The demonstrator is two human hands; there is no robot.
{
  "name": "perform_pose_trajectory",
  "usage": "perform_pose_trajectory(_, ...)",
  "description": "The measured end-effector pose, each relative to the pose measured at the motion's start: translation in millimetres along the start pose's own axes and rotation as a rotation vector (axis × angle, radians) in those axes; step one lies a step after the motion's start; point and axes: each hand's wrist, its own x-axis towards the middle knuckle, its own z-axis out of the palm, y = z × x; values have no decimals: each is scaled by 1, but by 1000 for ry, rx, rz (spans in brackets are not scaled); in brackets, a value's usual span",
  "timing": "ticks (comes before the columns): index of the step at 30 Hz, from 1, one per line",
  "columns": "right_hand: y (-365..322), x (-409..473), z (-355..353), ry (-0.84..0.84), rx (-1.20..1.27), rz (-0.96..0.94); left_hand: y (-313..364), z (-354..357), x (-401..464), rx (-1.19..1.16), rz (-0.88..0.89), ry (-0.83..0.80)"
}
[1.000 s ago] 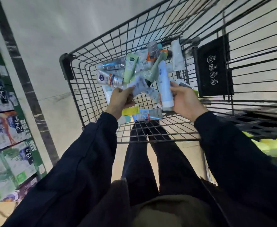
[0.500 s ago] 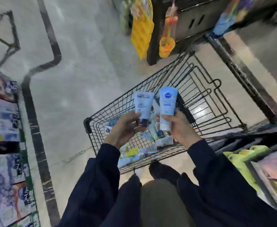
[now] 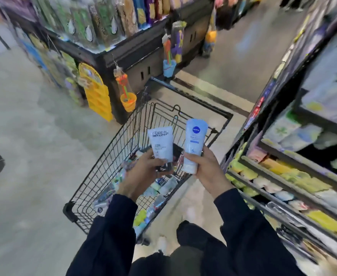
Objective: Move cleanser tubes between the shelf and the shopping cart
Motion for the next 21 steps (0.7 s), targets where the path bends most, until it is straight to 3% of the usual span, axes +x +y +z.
perform_pose_trajectory(11, -43, -115, -135, 318, 139, -239, -32, 172, 0, 205, -96, -236)
perform_pose_trajectory(21, -71, -249, -258, 440, 161, -370, -100, 340, -40, 283, -59, -454)
